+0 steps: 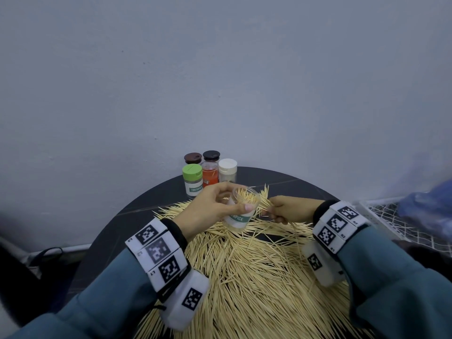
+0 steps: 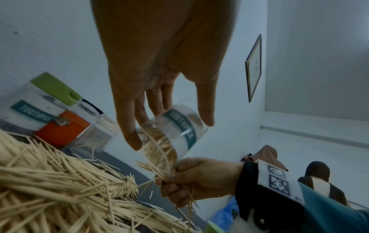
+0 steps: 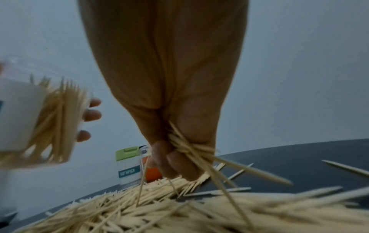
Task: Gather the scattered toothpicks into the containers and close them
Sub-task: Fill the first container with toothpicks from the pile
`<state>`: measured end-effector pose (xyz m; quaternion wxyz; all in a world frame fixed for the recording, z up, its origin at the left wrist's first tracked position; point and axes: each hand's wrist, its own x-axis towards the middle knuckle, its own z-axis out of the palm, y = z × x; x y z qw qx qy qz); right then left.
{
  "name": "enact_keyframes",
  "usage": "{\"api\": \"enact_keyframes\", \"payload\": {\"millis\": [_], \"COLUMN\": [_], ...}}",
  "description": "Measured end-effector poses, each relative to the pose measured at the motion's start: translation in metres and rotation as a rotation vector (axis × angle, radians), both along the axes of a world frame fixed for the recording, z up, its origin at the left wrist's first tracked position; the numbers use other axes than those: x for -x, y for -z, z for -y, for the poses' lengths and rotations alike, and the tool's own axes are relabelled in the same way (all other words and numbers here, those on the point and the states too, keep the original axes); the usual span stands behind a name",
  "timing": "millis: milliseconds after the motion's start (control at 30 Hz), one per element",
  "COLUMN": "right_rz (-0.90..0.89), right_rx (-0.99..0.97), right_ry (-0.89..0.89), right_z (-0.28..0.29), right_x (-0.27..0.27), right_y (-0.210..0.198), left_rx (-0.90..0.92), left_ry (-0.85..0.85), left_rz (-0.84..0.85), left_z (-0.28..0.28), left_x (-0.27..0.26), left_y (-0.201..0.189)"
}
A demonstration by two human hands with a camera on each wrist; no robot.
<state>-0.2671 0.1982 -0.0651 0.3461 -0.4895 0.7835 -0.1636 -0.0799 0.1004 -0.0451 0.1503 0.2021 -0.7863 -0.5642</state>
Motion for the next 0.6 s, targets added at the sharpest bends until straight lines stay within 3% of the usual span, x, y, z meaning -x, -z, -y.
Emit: {"api": "enact_keyframes", "payload": {"millis": [200,433,600], "right_rz": [0.202,0.662,0.737], "right_rx": [0.161,0.823,0.956], "right_ry": [0.074,0.287,0.215], "right_z": [0.003,0.007,0.008], "right_x": [-0.002,-0.012,-0.032], "right_y": [0.010,-0.025,-0.041], "left_rx": [-0.013,-0.071,-0.064], "left_ry": [0.006,0.020,0.029], "left_rz": [0.000,0.003,0.003], "left_z": [0.001,0.000,-0.002], "left_x": [0.000,0.001,0.001], "left_y": [0.002,0.004,0.005]}}
